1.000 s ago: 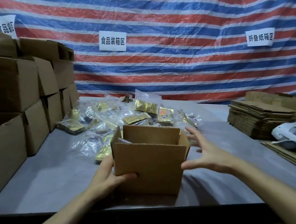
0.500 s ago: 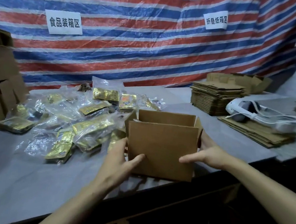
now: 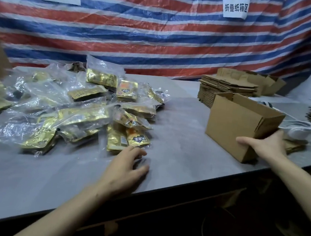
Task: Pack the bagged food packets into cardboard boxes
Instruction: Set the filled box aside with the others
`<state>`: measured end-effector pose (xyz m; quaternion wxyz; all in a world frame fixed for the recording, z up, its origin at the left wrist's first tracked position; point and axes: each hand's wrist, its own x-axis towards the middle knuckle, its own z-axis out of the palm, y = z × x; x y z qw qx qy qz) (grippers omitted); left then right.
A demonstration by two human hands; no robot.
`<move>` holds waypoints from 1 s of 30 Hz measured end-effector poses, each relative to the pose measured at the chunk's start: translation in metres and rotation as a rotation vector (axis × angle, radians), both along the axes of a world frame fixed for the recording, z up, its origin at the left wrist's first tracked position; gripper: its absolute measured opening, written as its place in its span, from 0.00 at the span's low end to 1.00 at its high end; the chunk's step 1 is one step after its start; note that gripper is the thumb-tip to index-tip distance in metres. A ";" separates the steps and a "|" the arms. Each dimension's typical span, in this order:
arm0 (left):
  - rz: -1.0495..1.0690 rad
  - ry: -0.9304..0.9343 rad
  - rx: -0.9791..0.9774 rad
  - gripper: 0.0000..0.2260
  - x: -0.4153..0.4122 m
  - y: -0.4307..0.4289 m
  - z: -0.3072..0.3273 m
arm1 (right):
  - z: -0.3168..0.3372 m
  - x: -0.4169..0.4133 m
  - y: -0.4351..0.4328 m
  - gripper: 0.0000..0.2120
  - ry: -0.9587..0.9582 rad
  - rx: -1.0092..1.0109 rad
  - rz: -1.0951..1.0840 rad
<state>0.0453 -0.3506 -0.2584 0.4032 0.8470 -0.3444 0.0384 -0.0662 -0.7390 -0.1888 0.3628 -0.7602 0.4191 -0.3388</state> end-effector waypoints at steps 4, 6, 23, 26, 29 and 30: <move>0.002 0.020 -0.050 0.08 0.005 0.003 -0.004 | 0.003 0.017 -0.028 0.57 -0.018 0.034 -0.033; -0.004 0.004 -0.050 0.08 0.006 0.003 -0.005 | 0.004 0.022 -0.035 0.56 -0.002 0.028 -0.035; 0.019 0.056 -0.138 0.09 0.000 0.003 0.003 | 0.010 0.011 0.054 0.64 0.350 0.105 0.041; 0.073 0.096 -0.239 0.08 -0.005 0.006 0.010 | 0.004 0.021 0.119 0.52 0.313 0.048 0.280; 0.097 0.073 -0.270 0.07 -0.010 0.019 0.021 | 0.002 0.038 0.175 0.37 0.195 -0.008 0.479; 0.101 0.054 -0.273 0.07 -0.010 0.027 0.026 | 0.004 0.045 0.191 0.33 0.172 -0.010 0.539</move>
